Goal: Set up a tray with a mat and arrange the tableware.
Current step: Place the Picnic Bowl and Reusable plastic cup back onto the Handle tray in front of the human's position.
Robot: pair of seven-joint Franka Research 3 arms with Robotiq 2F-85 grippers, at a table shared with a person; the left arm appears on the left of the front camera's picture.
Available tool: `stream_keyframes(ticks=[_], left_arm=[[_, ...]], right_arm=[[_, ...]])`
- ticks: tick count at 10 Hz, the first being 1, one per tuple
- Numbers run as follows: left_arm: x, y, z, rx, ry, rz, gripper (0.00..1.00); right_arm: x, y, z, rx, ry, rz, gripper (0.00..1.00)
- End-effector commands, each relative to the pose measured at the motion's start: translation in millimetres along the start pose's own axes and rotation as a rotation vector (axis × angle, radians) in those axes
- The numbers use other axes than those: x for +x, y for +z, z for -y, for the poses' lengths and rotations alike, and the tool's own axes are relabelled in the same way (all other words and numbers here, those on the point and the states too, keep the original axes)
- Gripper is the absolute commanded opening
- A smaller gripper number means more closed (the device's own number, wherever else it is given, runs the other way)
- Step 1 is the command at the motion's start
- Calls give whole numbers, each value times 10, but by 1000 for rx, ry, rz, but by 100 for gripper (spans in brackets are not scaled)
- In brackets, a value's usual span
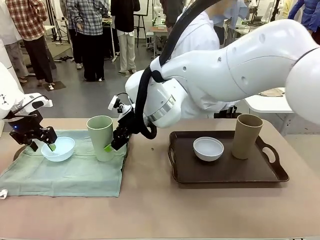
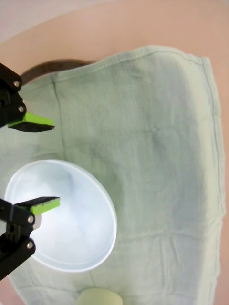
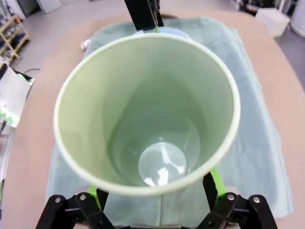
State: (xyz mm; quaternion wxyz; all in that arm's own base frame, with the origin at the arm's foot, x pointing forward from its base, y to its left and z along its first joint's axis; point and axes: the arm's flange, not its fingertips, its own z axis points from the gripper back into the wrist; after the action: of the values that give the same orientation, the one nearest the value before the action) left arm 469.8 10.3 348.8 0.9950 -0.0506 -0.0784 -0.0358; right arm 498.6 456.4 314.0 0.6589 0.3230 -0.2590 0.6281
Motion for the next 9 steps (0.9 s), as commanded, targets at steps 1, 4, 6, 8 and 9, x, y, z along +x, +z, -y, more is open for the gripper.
stream_keyframes(ticks=[1,4,6,8,9], left_arm=[[-83,203,36,-20,-45,-13,89],[-251,578,265,-10,-150,-26,100],[-426,889,579,49,-260,-28,100],[-576,1142,911,93,-314,-19,100],[-613,1231,1079,111,-313,-7,100]], right_arm=[[72,235,-126,-43,-60,-110,100],[240,603,-369,-91,-178,-221,100],[387,1029,-595,-186,-442,-369,100],[496,1365,-774,-272,-657,-466,100],[516,1517,-855,-299,-765,-521,100]])
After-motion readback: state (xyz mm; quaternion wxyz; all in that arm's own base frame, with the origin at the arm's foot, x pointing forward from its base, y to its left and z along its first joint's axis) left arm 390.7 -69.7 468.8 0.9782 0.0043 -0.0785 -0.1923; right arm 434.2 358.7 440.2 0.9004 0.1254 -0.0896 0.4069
